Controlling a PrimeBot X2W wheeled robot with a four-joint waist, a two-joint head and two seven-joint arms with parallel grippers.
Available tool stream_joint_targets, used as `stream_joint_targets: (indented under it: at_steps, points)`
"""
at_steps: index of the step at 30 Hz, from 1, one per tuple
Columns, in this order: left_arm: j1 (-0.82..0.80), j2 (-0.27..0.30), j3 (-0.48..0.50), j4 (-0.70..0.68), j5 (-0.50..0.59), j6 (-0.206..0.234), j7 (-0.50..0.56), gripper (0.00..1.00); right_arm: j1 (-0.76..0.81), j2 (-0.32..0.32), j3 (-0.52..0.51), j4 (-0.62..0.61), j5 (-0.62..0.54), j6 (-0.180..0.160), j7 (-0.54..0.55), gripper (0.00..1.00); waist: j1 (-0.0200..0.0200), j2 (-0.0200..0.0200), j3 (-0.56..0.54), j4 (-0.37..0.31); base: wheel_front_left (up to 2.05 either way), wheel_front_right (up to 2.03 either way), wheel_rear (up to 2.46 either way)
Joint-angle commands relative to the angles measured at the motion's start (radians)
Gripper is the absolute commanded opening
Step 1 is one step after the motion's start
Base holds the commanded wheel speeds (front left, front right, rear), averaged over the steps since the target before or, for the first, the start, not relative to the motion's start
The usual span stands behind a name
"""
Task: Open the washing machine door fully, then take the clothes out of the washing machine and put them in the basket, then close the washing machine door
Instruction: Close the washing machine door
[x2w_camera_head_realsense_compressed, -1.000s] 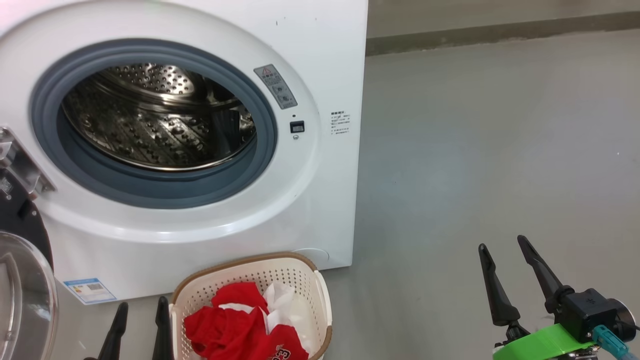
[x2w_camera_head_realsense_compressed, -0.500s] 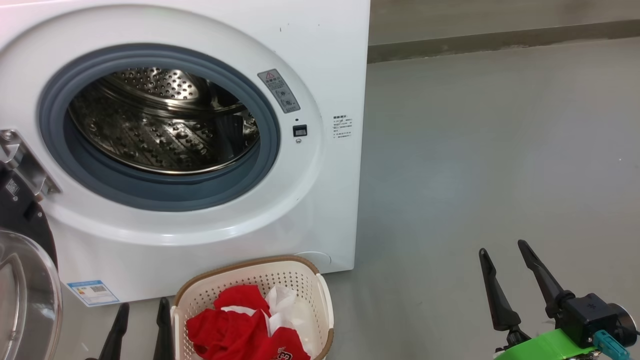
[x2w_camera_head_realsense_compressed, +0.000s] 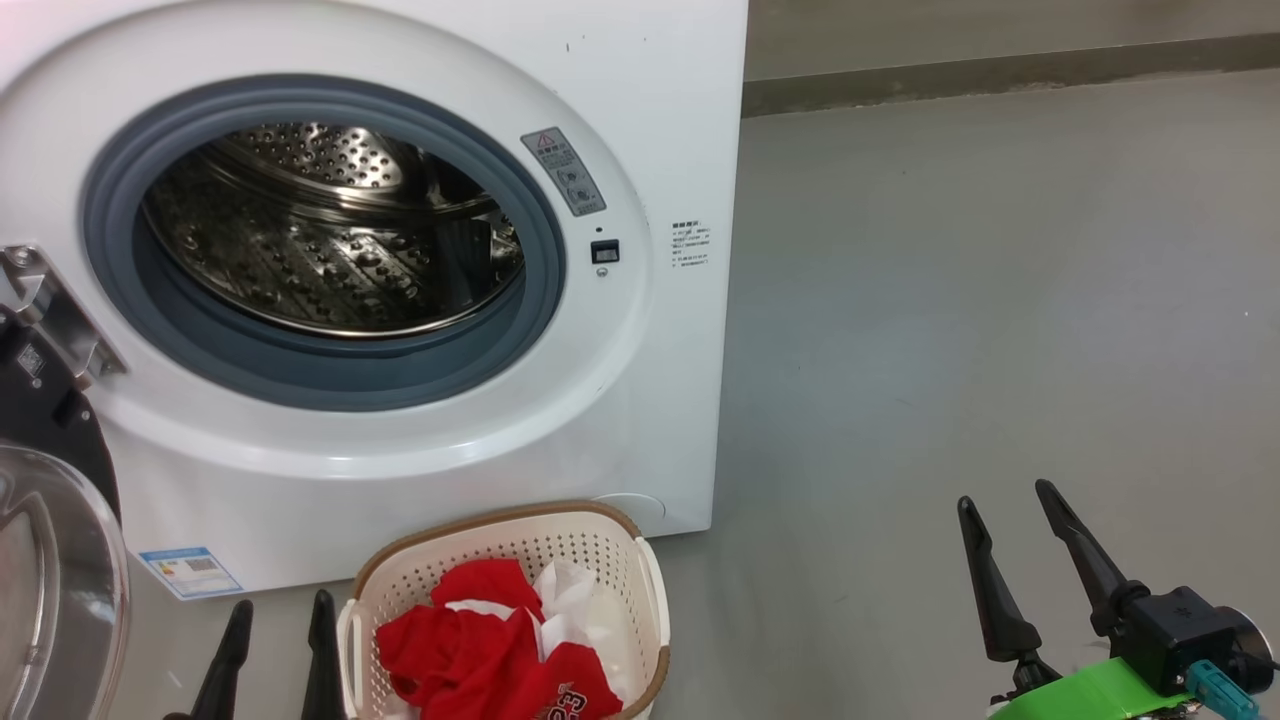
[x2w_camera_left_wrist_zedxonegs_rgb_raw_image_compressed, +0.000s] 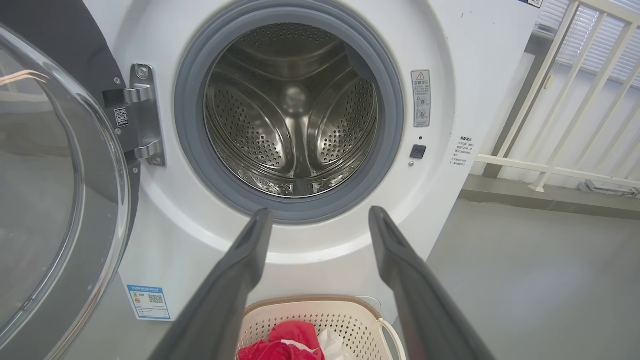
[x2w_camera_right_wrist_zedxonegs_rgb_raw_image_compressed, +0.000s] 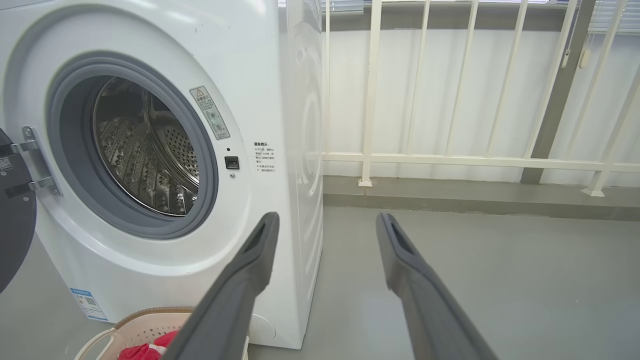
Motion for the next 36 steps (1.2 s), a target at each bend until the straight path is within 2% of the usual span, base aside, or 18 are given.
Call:
stream_joint_targets:
  at_steps: [1, 10, 16, 19, 36]
  points:
    - [-0.019, 0.014, 0.029, -0.032, 0.006, 0.006, -0.002, 1.0, -0.019, -0.008, 0.025, -0.023, 0.002, 0.005, -0.006, 1.0, 0.0, 0.0, 0.0, 0.0, -0.99, 0.98, 0.02]
    - [-0.017, 0.017, 0.021, -0.048, 0.001, 0.011, 0.003, 1.0, -0.021, -0.008, 0.025, -0.026, 0.004, 0.005, -0.006, 1.0, 0.0, 0.0, 0.003, 0.005, -1.66, 1.65, 0.01]
    - [-0.014, 0.022, 0.003, -0.067, -0.003, -0.003, 0.004, 1.0, -0.021, -0.008, 0.027, -0.027, 0.005, 0.005, -0.006, 1.0, 0.0, 0.0, 0.005, 0.008, -1.86, 1.77, 0.1]
    - [-0.013, 0.026, -0.002, -0.068, 0.012, 0.009, 0.008, 1.0, -0.021, -0.008, 0.028, -0.027, 0.005, 0.005, -0.006, 1.0, 0.0, 0.0, 0.006, 0.01, -1.21, 1.21, 0.0]
    - [-0.012, 0.031, -0.016, -0.084, 0.029, 0.04, 0.005, 1.0, -0.019, -0.008, 0.03, -0.025, 0.004, 0.005, -0.006, 1.0, 0.0, 0.0, 0.003, 0.028, -0.22, 0.22, 0.0]
